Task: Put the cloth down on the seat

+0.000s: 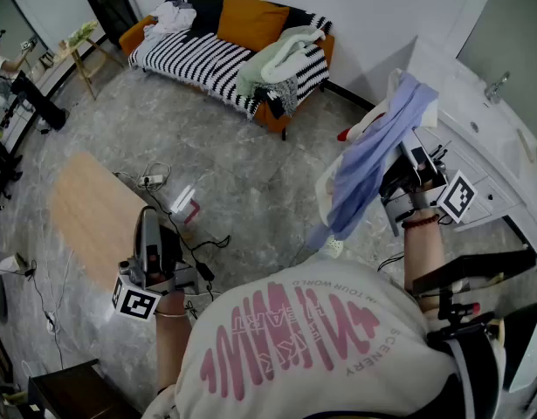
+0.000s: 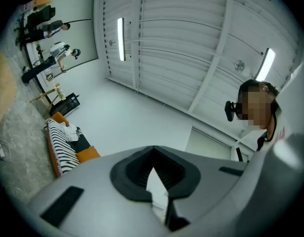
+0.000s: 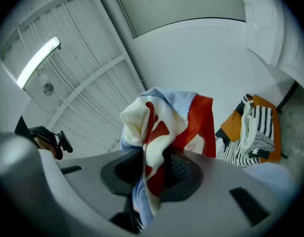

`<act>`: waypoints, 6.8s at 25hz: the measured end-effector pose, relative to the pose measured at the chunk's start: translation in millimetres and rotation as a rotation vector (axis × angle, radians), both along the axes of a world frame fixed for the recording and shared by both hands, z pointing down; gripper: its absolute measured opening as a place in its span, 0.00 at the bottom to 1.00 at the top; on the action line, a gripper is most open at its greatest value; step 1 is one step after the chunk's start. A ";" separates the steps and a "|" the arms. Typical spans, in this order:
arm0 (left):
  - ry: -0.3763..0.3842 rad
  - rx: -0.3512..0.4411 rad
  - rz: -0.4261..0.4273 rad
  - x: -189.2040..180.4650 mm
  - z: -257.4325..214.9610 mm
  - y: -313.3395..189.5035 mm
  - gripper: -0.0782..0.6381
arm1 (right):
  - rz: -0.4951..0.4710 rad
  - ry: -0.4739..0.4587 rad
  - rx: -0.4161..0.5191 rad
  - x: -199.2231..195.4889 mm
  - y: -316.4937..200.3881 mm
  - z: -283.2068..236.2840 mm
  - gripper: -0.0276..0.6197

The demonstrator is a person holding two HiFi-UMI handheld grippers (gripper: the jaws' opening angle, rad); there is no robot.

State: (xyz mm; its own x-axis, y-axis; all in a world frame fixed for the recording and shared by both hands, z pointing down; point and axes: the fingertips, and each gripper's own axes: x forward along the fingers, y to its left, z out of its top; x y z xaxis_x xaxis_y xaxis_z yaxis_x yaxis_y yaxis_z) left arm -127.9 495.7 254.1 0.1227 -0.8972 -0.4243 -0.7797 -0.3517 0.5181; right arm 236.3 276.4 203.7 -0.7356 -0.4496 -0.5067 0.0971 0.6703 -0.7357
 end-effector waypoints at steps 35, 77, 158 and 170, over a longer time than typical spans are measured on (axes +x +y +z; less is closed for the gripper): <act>0.020 -0.007 -0.261 -126.5 -3.3 -142.0 0.12 | -0.106 -0.012 0.099 -130.0 -251.2 -38.2 0.18; -0.182 -0.098 -0.119 -362.9 -22.7 -483.5 0.12 | 0.246 -0.166 0.311 -249.0 -472.0 -162.2 0.18; -0.198 -0.313 -0.298 -355.4 5.2 -672.0 0.12 | -0.388 1.615 -0.029 -339.3 -643.0 459.8 0.18; -0.185 -0.336 -0.307 -352.9 9.0 -674.2 0.12 | -0.402 1.615 -0.053 -348.2 -649.1 469.9 0.21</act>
